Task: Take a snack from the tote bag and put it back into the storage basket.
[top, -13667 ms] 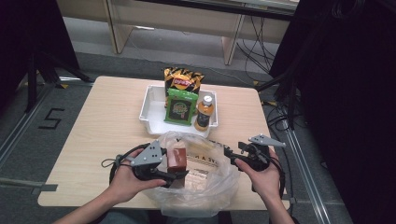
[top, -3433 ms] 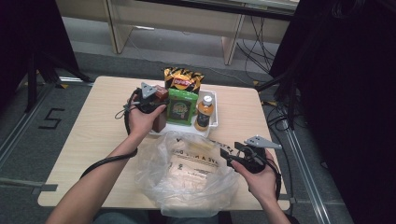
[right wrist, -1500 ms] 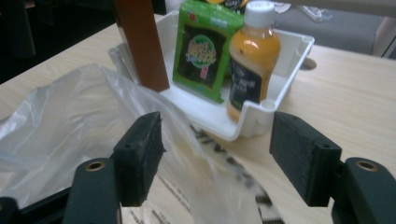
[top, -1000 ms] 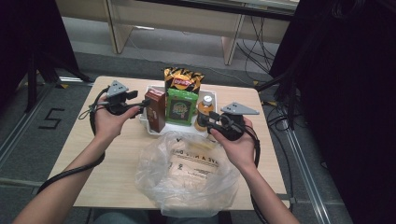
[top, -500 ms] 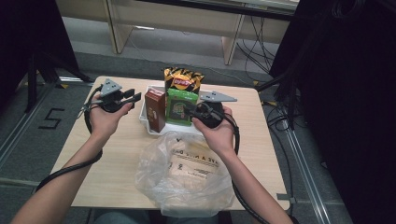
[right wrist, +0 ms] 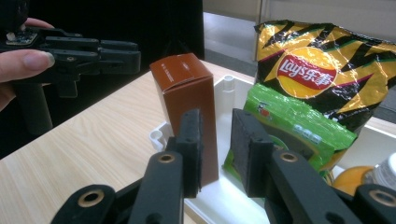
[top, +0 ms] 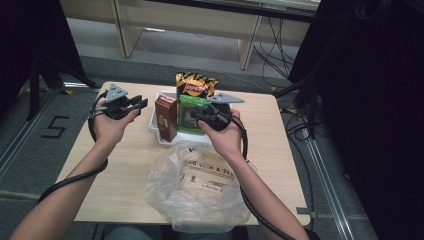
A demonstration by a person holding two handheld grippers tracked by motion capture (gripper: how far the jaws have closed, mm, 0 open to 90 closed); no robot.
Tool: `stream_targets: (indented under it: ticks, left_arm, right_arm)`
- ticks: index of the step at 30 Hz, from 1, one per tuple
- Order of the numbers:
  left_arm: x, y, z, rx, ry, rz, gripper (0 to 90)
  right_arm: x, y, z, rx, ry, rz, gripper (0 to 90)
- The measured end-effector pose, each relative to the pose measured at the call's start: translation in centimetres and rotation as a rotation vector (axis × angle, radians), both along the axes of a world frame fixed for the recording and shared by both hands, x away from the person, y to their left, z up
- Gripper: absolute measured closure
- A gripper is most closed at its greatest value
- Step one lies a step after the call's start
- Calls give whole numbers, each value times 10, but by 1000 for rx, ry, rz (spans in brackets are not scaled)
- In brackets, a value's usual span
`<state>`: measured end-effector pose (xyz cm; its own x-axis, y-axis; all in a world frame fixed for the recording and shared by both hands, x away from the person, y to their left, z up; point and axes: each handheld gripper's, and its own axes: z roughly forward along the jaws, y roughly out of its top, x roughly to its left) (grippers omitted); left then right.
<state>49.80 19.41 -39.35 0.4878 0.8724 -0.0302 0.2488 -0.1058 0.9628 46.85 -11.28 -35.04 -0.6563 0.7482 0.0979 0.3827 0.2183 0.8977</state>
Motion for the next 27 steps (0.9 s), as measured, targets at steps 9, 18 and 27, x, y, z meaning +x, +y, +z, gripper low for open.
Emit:
stream_targets:
  ticks: [9, 18, 27]
  left_arm:
    - [3, -6, 2, 3, 8, -2, 697]
    - [7, -10, -1, 8, 11, 9, 733]
    - [18, -9, -6, 38, 20, 5, 838]
  right_arm:
    - [4, 1, -1, -4, -3, -1, 738]
    - [10, 3, -4, -10, 40, 0, 840]
    - [18, 9, -7, -33, 74, 11, 900]
